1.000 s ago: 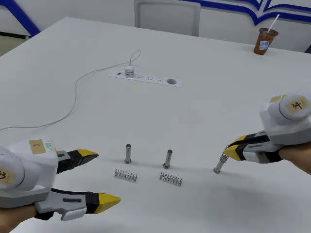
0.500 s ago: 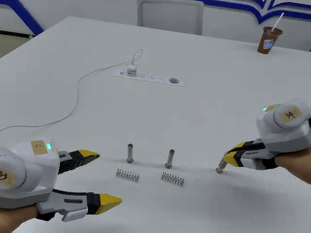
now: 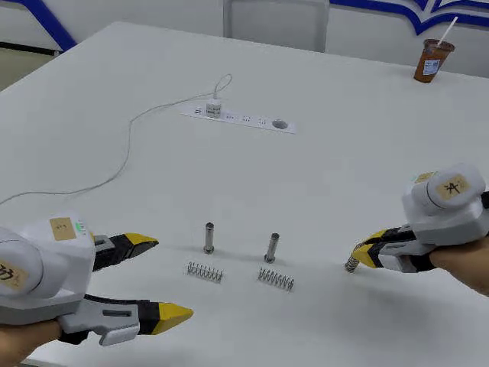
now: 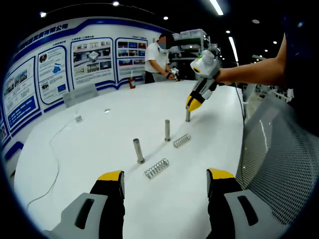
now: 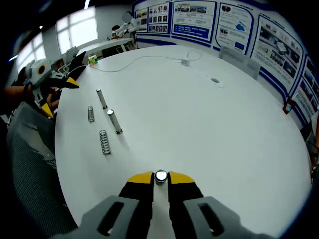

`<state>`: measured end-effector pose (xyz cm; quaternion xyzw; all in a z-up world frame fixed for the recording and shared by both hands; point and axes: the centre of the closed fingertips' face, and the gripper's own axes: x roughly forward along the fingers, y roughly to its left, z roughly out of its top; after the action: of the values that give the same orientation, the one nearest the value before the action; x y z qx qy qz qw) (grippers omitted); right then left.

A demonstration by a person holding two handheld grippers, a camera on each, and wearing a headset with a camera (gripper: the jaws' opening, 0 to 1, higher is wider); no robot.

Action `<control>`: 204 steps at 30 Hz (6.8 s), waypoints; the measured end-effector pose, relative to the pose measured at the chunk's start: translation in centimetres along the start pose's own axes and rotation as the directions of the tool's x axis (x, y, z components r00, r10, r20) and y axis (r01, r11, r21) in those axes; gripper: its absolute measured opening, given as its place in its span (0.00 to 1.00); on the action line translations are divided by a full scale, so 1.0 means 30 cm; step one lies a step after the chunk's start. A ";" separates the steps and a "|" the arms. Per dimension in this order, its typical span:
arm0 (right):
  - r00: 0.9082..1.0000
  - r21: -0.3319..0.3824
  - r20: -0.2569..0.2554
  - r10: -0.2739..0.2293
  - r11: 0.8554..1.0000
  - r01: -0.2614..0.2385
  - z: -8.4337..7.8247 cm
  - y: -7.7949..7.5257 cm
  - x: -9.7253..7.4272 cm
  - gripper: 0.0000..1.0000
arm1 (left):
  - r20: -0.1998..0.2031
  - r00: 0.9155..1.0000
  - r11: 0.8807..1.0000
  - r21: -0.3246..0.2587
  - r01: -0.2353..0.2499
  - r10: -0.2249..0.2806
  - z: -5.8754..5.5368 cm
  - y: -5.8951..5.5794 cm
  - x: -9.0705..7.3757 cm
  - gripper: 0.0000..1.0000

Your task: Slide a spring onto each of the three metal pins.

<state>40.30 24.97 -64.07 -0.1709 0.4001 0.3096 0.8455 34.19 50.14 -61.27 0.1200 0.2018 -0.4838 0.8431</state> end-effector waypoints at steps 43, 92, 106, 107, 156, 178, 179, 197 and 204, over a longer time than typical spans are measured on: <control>1.000 -0.007 -0.007 0.005 1.000 -0.006 -0.066 0.101 -0.045 0.20 | 0.017 0.999 1.000 0.011 0.027 -0.027 0.015 -0.012 0.022 0.68; 0.978 -0.319 -0.090 0.189 0.925 -0.208 0.152 0.400 0.156 0.20 | 0.025 1.000 1.000 0.004 0.006 -0.006 0.018 -0.011 0.014 0.68; 0.967 -0.363 -0.151 0.206 0.898 -0.248 0.141 0.415 0.216 0.18 | 0.021 1.000 1.000 -0.002 0.003 -0.003 0.012 -0.012 0.013 0.68; 0.966 -0.364 -0.155 0.207 0.897 -0.251 0.139 0.415 0.219 0.18 | 0.021 1.000 1.000 -0.003 0.003 -0.003 0.013 -0.012 0.013 0.68; 0.948 -0.379 -0.226 0.223 0.876 -0.297 0.139 0.421 0.243 0.12 | 0.019 1.000 1.000 -0.017 -0.006 0.006 0.004 -0.011 0.010 0.67; 0.969 -0.374 -0.149 0.199 0.895 -0.242 0.167 0.391 0.158 0.12 | 0.022 1.000 1.000 -0.001 0.010 -0.010 0.017 -0.019 0.022 0.67; 0.969 -0.374 -0.147 0.199 0.896 -0.241 0.167 0.391 0.155 0.12 | 0.021 1.000 1.000 0.000 0.011 -0.011 0.017 -0.019 0.023 0.67; 0.972 -0.335 -0.044 0.232 0.913 -0.233 0.234 0.429 0.077 0.12 | 0.041 0.998 0.999 0.017 0.041 -0.042 0.059 -0.054 0.038 0.66; 0.965 -0.325 0.015 0.260 0.914 -0.241 0.296 0.466 0.042 0.12 | 0.073 0.995 0.998 0.002 0.062 -0.062 0.101 -0.060 0.053 0.65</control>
<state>36.75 40.70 -60.11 -0.2442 0.3384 0.4811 0.7709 34.02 46.82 -59.31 0.0956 0.1745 -0.5138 0.8345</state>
